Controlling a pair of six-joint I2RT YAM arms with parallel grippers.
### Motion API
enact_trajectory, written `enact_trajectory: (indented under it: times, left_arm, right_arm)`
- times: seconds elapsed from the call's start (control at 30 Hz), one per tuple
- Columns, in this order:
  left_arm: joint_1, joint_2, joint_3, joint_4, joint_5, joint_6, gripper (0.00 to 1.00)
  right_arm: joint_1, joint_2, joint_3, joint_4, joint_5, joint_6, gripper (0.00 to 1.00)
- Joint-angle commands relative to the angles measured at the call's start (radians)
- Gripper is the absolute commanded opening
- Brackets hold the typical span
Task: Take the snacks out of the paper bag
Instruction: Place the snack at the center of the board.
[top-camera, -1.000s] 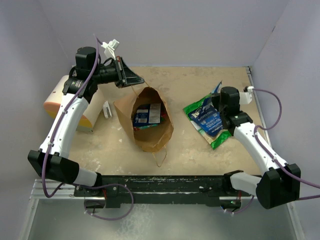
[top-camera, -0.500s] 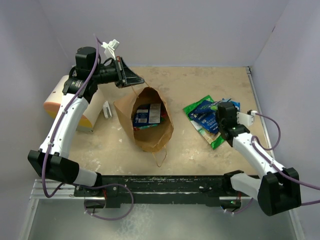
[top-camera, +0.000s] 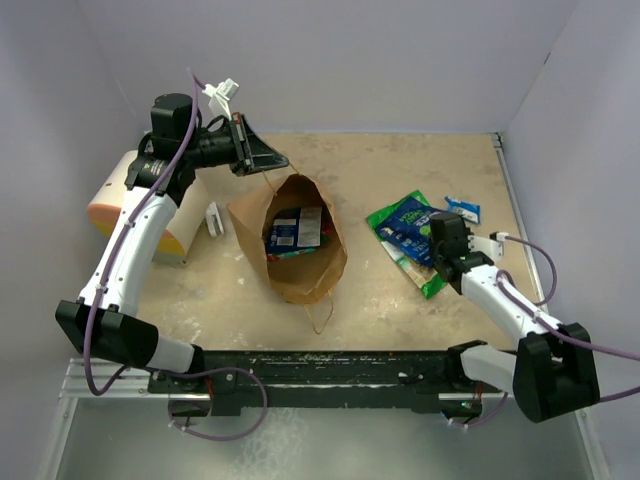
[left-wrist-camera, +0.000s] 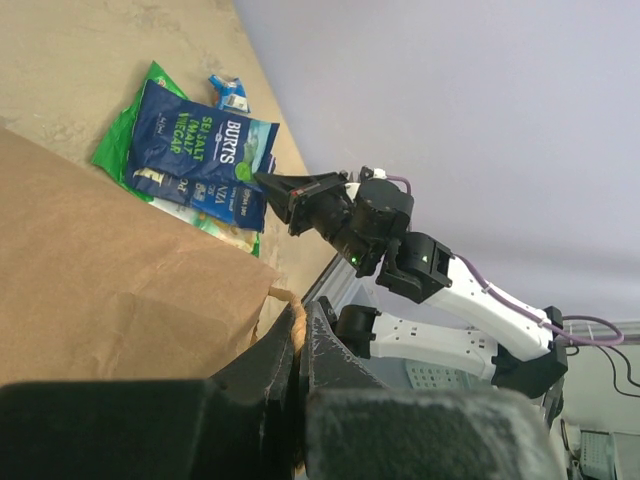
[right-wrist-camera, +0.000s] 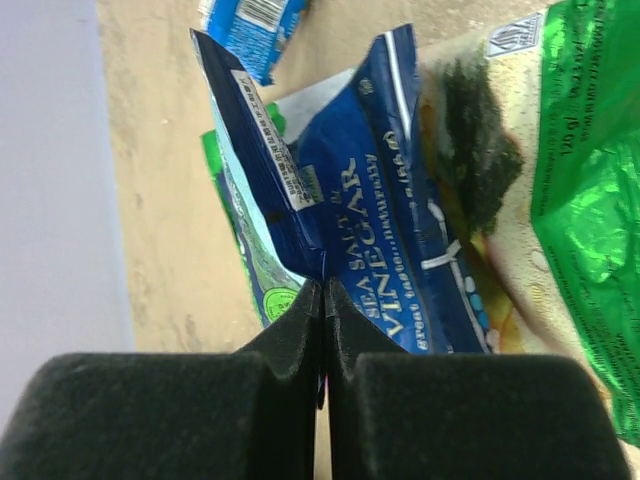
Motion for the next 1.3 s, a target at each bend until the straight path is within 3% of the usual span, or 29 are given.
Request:
enact_trajectory:
  times: [0.0,0.5,0.9,1.07,1.27]
  left_arm:
    - [0.007,-0.016,0.025,0.041,0.015,0.019,0.00]
    - [0.006,-0.026,0.013,0.051,0.018,0.011,0.00]
    - [0.003,-0.031,0.006,0.064,0.023,0.000,0.00]
    - [0.003,-0.040,0.004,0.061,0.024,0.001,0.00]
    - [0.001,-0.042,0.001,0.063,0.023,0.000,0.00]
  right_arm:
    - [-0.003,0.026,0.016,-0.069,-0.008,-0.005,0.04]
    - [-0.003,-0.043,-0.001,-0.122,-0.037,-0.116,0.05]
    - [-0.003,-0.064,-0.036,-0.119,-0.103,-0.128,0.19]
    - [-0.003,-0.036,-0.013,-0.092,-0.211,-0.251,0.24]
    - [-0.003,-0.113,-0.010,-0.184,-0.307,-0.352,0.29]
